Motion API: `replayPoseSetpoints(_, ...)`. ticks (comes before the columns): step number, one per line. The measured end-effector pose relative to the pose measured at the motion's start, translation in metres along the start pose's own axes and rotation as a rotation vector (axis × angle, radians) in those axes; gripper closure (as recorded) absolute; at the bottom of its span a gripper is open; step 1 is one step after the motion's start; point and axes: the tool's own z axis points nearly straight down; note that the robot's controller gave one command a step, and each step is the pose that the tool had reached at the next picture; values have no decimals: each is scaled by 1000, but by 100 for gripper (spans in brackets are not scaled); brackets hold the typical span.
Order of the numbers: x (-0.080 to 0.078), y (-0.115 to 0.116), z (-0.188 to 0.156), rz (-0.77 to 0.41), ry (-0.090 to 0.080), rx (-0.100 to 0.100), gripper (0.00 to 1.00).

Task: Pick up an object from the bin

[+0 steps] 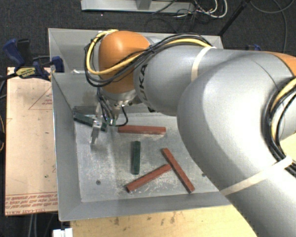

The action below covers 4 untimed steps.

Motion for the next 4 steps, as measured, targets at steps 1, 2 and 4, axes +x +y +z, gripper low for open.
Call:
replayPoseSetpoints(1, 4, -1, -13, 140, -15, -9, 100)
replayPoseSetpoints(2, 4, 0, -10, 158, -15, -9, 100)
replayPoseSetpoints(4, 8, -3, -26, 162, -3, -2, 100)
